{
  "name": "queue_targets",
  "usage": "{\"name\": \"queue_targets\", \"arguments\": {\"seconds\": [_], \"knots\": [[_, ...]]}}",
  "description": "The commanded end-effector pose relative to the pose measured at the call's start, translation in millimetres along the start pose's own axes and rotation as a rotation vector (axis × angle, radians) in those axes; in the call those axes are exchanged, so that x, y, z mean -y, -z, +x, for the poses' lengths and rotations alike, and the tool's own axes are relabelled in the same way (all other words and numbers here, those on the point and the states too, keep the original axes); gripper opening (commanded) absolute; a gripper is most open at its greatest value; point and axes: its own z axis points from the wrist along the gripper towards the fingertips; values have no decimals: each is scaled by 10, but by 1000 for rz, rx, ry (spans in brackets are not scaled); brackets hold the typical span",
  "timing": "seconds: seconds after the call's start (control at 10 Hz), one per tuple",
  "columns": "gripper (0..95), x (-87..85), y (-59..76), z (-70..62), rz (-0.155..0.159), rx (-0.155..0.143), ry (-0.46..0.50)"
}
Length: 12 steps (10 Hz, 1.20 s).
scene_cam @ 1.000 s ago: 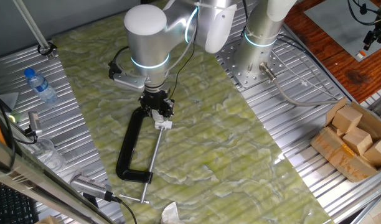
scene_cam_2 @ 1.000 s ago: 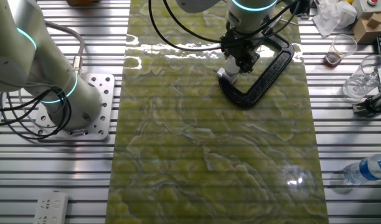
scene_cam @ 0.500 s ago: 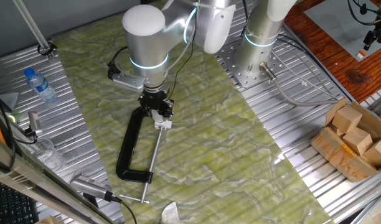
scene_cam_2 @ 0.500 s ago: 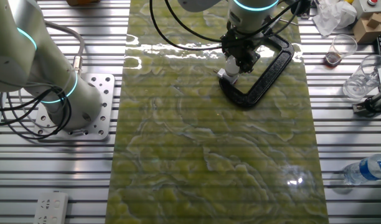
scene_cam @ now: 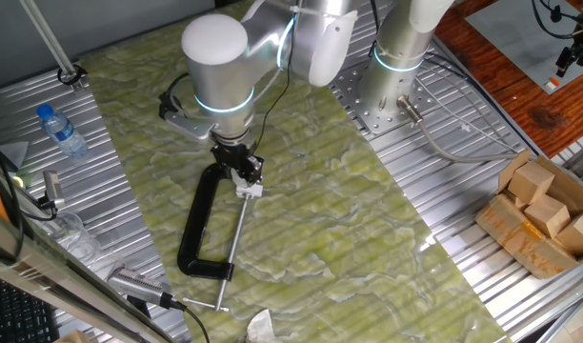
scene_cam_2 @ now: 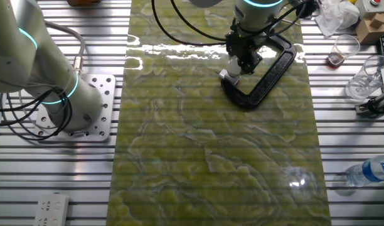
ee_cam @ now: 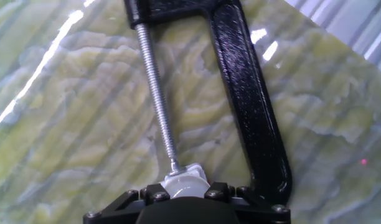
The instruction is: Install the light bulb by rotating it
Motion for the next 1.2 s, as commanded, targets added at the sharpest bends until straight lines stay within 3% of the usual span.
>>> {"name": "queue_targets", "arguments": {"seconds": [0.1, 0.5, 0.8, 1.0, 1.1, 1.2], "knots": [[0, 4, 1, 8, 11, 1, -349], [0, 4, -1, 8, 1, 3, -570], [0, 4, -1, 8, 2, -2, -569], [0, 4, -1, 8, 24, -12, -490], [380, 4, -1, 8, 28, -15, -458], [380, 5, -1, 8, 40, -18, -385]]}}
